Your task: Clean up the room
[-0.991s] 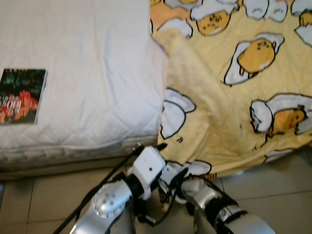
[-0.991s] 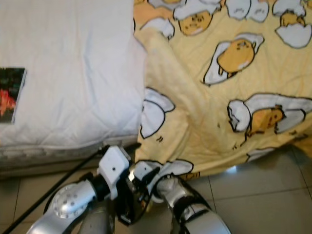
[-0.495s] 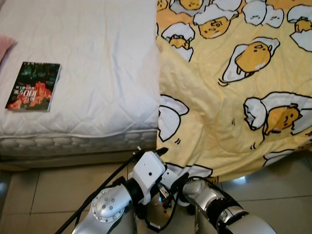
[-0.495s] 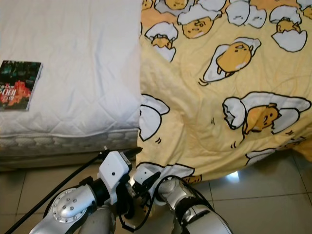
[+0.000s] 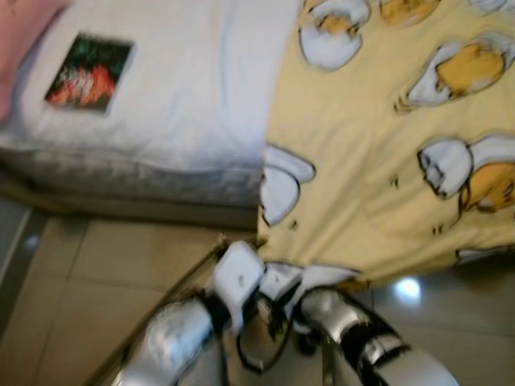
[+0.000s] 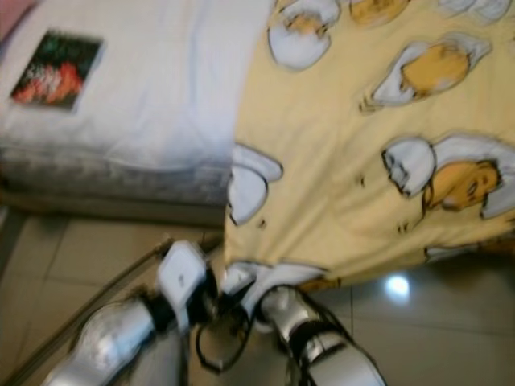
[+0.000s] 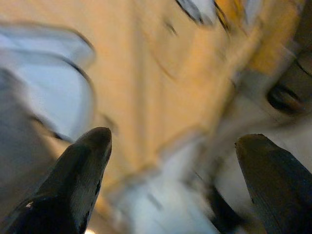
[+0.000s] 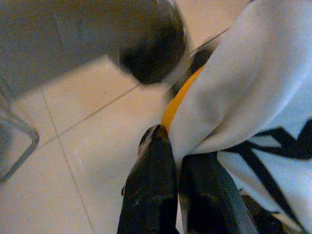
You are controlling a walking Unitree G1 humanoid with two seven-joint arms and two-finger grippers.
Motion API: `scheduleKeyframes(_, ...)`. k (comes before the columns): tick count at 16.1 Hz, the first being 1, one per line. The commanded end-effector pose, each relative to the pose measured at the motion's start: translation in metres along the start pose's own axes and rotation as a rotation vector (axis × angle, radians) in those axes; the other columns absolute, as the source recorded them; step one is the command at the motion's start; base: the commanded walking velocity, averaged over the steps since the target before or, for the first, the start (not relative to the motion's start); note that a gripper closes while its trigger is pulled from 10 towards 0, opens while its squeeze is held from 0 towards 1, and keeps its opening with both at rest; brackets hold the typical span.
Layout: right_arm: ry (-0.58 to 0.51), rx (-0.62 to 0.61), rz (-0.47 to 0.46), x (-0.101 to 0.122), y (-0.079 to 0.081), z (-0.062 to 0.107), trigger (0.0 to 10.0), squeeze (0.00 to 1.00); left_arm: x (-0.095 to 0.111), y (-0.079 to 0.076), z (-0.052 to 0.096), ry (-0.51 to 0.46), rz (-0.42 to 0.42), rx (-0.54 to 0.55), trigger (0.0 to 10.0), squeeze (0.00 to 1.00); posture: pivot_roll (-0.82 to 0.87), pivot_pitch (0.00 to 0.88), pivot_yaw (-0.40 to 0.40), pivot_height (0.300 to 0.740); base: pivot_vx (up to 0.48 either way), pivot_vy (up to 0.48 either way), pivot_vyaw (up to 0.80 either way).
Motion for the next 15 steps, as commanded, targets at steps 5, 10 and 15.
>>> scheduleKeyframes(5, 0.064, 0.084, 0.037, -0.018, 0.017, -0.002, 10.0, 0.0, 0.005, 0.002, -0.003, -0.017, -0.028, -0.005, 10.0, 0.0, 0.06, 0.339, 0.069, 0.719, 0.0, 0.0, 0.0)
scheduleKeyframes(10, -0.024, -0.115, -0.001, -0.005, -0.007, 0.001, 10.0, 1.0, 0.004, 0.006, -0.002, -0.021, -0.048, 0.02, 10.0, 0.0, 0.06, 0.337, 0.072, 0.719, 0.0, 0.0, 0.0)
scheduleKeyframes(15, -0.192, -0.246, -0.142, 0.019, -0.022, 0.005, 10.0, 1.0, 0.003, 0.016, -0.009, -0.028, -0.072, 0.051, 10.0, 0.0, 0.03, 0.284, 0.059, 0.719, 0.0, 0.0, 0.0)
Point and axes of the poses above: a point about 5 cm out from each wrist's last joint towards the gripper, its own z axis pointing back from the gripper into the wrist, its own x axis along the axis of the wrist's last joint, y = z × x, the point moved 3 cm from there along -z, pointing out of the wrist towards the gripper, and after that the axes turned 8 degrees about z, right-handed, at the moved point
